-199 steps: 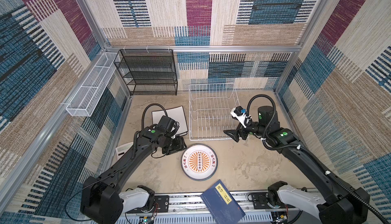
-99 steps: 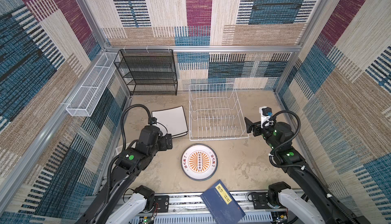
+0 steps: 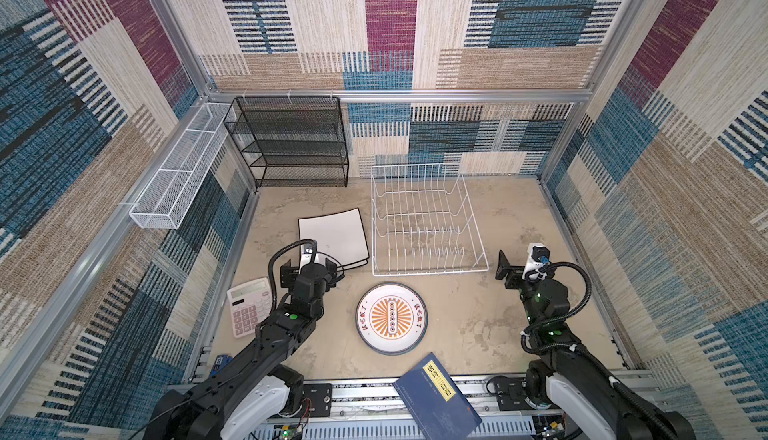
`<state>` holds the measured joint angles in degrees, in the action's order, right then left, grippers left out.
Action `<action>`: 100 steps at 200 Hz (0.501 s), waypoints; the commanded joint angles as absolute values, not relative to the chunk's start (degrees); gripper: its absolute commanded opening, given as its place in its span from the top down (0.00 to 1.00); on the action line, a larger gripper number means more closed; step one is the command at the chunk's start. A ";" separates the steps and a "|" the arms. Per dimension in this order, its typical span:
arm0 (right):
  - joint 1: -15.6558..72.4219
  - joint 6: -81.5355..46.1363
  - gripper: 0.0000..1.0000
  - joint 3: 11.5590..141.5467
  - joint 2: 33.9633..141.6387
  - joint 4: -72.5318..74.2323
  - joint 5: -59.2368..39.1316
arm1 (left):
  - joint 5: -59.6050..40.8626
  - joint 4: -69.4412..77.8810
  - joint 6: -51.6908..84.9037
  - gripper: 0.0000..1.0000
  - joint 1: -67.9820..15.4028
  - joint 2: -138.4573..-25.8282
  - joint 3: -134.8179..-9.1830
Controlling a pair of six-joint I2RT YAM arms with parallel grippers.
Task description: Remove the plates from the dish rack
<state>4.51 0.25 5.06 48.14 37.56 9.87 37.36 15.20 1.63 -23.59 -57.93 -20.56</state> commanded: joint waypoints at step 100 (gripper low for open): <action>0.57 -1.63 0.01 7.49 74.17 67.97 9.60 | 24.17 47.40 -0.63 0.01 -13.43 -71.79 -14.90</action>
